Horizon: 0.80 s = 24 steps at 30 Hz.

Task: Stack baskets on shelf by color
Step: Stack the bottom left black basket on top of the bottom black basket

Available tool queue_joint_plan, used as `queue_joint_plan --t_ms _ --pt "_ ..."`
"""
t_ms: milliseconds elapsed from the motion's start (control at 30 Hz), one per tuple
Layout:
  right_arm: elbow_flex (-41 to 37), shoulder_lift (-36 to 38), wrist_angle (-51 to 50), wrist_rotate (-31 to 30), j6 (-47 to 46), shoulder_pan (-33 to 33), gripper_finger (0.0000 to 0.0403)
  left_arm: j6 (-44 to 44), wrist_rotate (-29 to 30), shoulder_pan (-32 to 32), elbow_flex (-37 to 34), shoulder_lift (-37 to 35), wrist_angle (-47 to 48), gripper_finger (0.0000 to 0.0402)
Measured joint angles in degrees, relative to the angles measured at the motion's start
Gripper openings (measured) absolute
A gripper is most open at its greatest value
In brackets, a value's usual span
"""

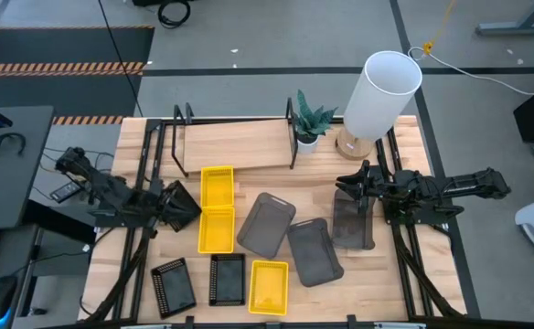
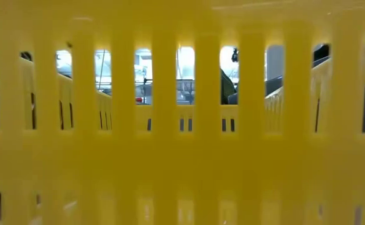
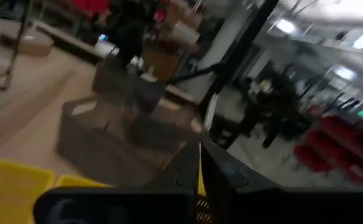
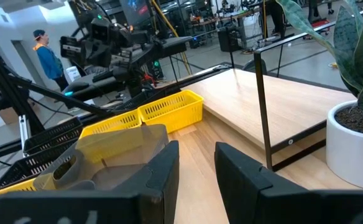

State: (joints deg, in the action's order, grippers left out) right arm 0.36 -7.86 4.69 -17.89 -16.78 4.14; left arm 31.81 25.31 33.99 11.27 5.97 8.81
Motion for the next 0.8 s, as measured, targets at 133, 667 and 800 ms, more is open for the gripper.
queue_joint_plan --t_ms 133,667,800 --pt "0.0 0.0 -0.1 0.0 0.0 0.0 0.0109 3.2 -0.2 1.0 7.8 7.1 11.3 0.0012" --pt "0.0 0.0 0.0 0.0 0.0 0.0 0.0109 18.1 -17.1 9.7 22.8 40.8 23.8 0.0011" --pt "0.0 0.0 0.0 0.0 0.0 0.0 0.0109 24.2 -19.9 13.0 25.9 46.0 26.7 0.0011"
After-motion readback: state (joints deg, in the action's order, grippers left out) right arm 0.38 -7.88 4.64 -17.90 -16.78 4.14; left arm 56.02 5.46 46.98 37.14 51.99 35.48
